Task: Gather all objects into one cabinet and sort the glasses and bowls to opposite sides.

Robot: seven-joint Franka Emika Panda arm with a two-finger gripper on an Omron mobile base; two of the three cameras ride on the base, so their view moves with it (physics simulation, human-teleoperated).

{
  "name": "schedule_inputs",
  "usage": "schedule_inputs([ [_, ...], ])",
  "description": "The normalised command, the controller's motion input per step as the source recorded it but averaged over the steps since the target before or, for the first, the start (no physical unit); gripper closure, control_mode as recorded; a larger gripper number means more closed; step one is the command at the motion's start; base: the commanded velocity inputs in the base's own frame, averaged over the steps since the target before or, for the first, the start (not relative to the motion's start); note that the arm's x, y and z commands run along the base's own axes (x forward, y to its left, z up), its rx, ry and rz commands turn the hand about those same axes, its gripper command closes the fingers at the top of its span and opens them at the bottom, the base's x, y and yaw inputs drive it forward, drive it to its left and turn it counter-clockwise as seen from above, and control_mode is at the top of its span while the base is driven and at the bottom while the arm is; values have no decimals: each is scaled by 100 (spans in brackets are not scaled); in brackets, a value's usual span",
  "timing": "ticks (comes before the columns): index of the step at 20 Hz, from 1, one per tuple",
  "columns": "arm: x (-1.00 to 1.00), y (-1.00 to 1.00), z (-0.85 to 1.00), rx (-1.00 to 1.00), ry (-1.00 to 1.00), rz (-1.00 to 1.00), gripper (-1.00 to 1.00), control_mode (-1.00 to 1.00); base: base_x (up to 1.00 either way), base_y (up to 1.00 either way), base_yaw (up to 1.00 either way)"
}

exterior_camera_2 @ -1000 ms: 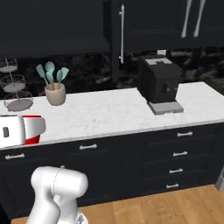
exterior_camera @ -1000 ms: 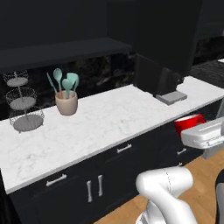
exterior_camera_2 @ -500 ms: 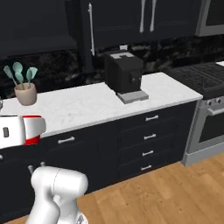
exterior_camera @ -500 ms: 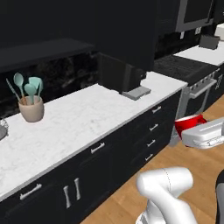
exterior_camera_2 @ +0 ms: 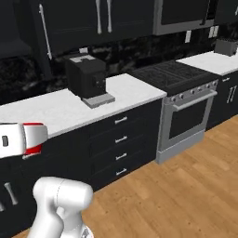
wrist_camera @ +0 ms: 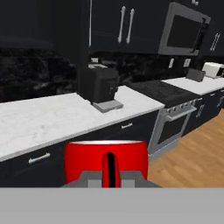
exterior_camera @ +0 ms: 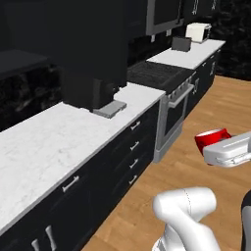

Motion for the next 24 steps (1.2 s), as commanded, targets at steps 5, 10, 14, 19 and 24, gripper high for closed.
schedule_inputs([
  [5, 0, 0, 0, 0, 0, 0, 100, 100, 34, -75, -38],
  [10, 0, 0, 0, 0, 0, 0, 100, 100, 55, -74, -35],
  [14, 0, 0, 0, 0, 0, 0, 100, 100, 79, -65, -31],
  [19, 0, 0, 0, 0, 0, 0, 100, 100, 90, -60, -30],
  [24, 0, 0, 0, 0, 0, 0, 100, 100, 97, -57, -29],
])
